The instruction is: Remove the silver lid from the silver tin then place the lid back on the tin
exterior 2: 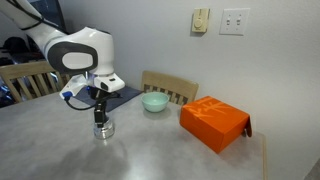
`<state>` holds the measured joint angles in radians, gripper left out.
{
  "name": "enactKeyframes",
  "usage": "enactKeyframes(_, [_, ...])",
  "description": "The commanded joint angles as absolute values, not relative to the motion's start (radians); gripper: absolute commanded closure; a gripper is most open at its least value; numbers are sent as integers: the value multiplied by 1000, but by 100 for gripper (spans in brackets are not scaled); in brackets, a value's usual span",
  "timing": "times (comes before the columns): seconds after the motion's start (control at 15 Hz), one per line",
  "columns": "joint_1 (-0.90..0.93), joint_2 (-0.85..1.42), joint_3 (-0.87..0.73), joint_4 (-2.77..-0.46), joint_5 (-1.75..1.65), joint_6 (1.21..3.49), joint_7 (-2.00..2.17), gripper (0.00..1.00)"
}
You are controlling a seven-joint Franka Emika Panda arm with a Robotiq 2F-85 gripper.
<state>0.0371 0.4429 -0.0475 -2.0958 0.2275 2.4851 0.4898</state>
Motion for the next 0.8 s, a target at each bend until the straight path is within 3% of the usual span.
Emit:
enactKeyframes(0.0, [42,438,-68,-2084,219,2463,504,56])
enactKeyframes(0.73, [33,506,-66,-2018,228,2391,498,56])
